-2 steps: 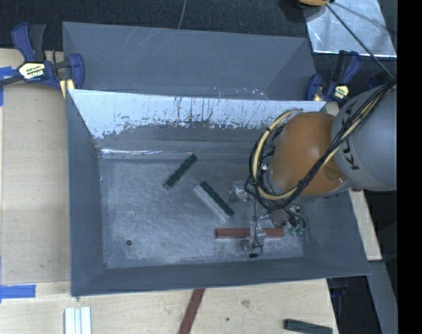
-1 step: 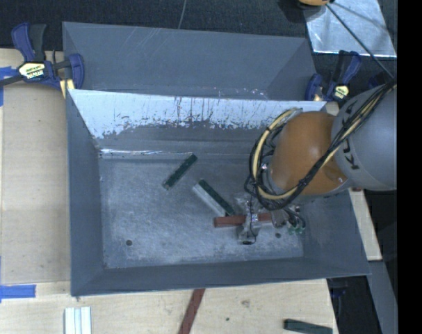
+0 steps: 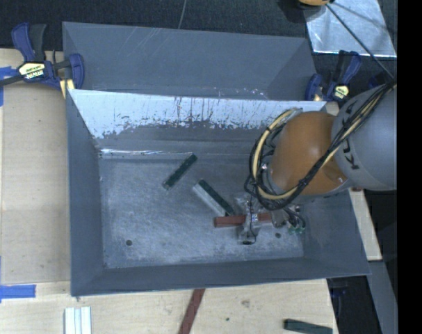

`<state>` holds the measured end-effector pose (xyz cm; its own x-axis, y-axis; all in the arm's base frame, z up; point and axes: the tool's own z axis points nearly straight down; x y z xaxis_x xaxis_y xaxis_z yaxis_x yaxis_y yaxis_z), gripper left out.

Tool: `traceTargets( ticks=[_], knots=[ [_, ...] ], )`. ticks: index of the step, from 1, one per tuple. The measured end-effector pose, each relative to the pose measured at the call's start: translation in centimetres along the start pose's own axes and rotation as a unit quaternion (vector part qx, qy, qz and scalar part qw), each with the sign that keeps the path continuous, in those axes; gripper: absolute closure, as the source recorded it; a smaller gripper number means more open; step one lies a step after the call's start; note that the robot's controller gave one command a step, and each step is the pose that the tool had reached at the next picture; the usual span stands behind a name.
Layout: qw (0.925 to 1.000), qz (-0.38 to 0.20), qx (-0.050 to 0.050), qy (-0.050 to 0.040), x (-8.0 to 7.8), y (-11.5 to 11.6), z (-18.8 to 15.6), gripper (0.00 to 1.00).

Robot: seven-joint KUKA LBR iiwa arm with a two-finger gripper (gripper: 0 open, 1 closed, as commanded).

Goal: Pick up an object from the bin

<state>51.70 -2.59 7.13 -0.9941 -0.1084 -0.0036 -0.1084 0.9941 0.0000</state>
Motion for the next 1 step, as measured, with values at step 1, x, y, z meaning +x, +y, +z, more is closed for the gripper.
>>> traceTargets(
  ticks=[1],
  knots=[
    [1.0, 0.004, 0.001, -0.0021, -2.54, 1.29, -16.54, 1.0]
  ],
)
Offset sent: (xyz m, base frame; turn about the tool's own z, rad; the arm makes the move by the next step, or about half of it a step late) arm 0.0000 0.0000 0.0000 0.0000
